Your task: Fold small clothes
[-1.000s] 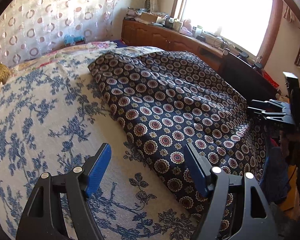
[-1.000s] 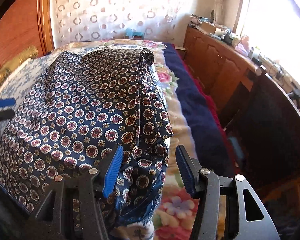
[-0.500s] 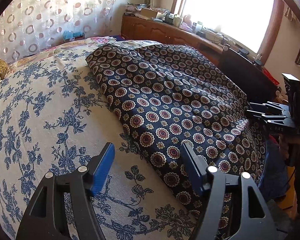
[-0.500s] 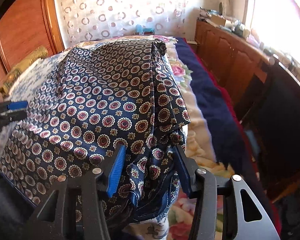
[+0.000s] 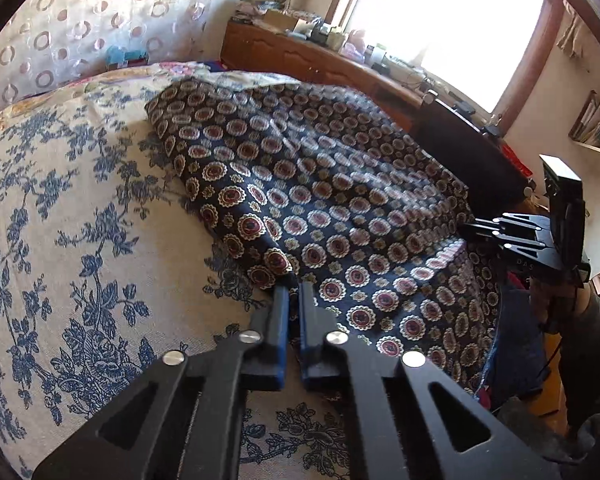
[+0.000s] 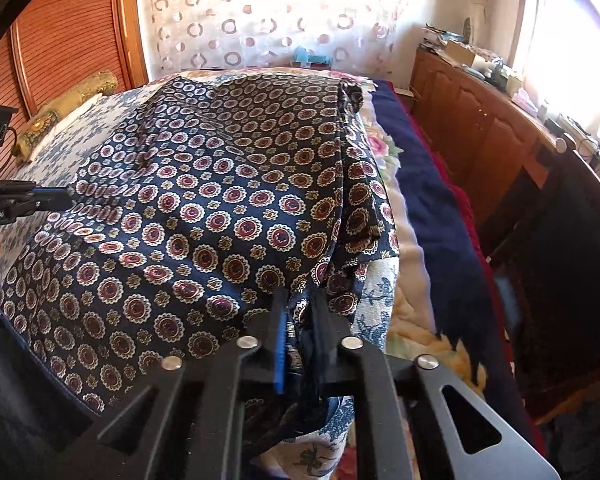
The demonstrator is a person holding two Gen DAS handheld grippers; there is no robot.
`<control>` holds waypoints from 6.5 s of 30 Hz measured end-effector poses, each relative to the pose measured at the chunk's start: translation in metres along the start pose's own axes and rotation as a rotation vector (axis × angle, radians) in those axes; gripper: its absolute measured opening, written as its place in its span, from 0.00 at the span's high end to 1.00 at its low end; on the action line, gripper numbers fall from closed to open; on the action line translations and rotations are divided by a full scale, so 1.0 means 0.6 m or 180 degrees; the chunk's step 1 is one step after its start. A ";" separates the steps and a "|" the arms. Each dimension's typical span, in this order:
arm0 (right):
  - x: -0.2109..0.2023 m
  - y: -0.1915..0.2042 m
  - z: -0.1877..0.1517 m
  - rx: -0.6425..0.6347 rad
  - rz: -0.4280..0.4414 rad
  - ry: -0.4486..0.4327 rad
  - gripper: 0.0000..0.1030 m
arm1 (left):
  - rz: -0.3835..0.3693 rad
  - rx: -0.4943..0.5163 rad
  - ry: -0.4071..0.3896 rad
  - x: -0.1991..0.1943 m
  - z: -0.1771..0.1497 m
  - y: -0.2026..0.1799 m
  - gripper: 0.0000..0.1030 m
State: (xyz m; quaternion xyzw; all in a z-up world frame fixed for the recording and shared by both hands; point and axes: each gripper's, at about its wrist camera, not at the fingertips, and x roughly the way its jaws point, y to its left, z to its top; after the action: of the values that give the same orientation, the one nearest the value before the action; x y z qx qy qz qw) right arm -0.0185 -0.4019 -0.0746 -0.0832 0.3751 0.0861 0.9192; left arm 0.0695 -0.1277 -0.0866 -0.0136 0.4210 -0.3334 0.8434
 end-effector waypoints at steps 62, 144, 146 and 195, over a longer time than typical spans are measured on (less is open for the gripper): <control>-0.028 0.069 0.023 -0.0172 0.0609 0.0191 0.94 | 0.0071 0.0158 0.0001 -0.103 -0.080 0.008 0.96; 0.111 -0.042 0.253 0.0625 0.0238 -0.0101 0.38 | 0.0291 -0.0013 0.0145 0.139 0.259 0.199 0.45; 0.115 -0.049 0.255 0.0677 0.0299 -0.0061 0.38 | 0.0239 -0.0022 0.0150 0.141 0.261 0.196 0.48; 0.219 0.020 0.343 0.0151 0.0976 0.0152 0.70 | 0.0555 -0.0033 -0.0450 -0.022 0.219 0.212 0.94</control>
State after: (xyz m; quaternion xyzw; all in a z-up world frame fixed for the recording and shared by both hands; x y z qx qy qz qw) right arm 0.2101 -0.3328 -0.0232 -0.0052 0.4071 0.2146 0.8878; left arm 0.2286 -0.0552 -0.0313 -0.0048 0.3617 -0.2548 0.8968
